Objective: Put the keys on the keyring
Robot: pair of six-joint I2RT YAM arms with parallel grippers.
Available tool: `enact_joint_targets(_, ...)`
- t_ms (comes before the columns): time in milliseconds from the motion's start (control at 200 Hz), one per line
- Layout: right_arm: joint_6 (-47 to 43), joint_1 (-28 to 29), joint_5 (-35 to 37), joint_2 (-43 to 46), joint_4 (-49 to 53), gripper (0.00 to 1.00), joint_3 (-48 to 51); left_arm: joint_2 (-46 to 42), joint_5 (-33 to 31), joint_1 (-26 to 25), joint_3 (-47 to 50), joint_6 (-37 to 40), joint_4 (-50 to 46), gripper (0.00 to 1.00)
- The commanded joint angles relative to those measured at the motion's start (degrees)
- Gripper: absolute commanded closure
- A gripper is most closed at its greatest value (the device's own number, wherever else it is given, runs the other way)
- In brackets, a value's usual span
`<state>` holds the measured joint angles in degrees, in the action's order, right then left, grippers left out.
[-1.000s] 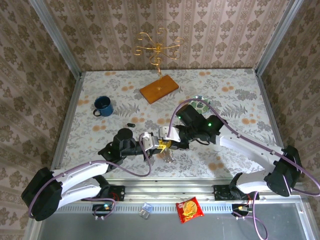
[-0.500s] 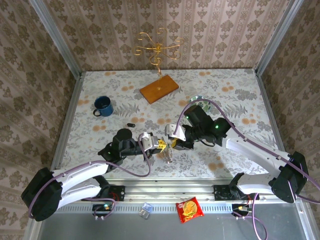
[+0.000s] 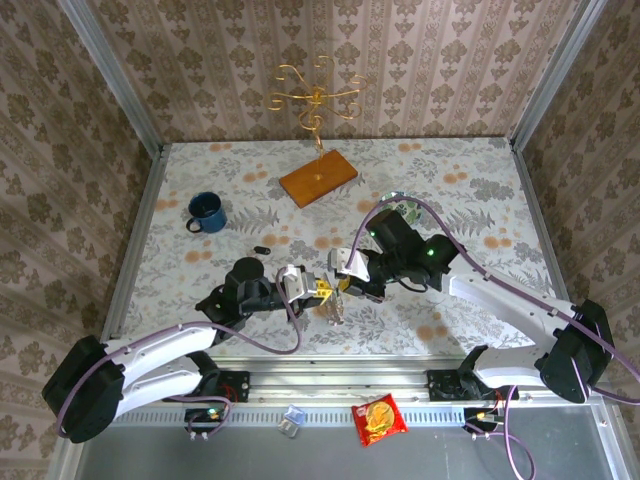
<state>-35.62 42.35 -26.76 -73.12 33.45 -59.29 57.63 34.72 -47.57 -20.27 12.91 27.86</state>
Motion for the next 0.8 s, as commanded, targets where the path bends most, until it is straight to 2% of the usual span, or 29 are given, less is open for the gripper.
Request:
enact_joint_targets(0, -0.1, -0.4, -0.6, -0.5, -0.1, 1.0, 1.0, -1.3, 1.7, 0.0, 0.1, -0.6, 3.4, 1.0)
enact_joint_targets(215, -0.4, -0.4, -1.0, -3.8, 1.5, 1.0, 0.1, -1.2, 1.8, 0.0, -0.1, -0.5, 3.6, 1.0)
enact_joint_targets(395, 0.0, -0.5, -0.7, -1.9, 0.0, 1.0, 1.5, -1.1, 1.8, 0.2, 0.2, -0.3, 3.5, 1.0)
enact_joint_targets(480, 1.2, -0.9, -0.8, 0.3, -2.3, 0.86, 2.7, -0.8, 1.8, 0.2, 0.2, -0.6, 4.0, 1.0)
enact_joint_targets(550, 1.9, -1.1, -1.5, 2.1, -4.9, 0.78, 4.1, -0.7, 1.8, 0.3, 0.4, -1.0, 4.6, 1.0)
enact_joint_targets(795, 4.9, -1.2, -3.7, 2.9, -7.4, 0.73, 6.9, -0.6, 3.9, 0.6, 1.9, -4.1, 10.1, 1.0)
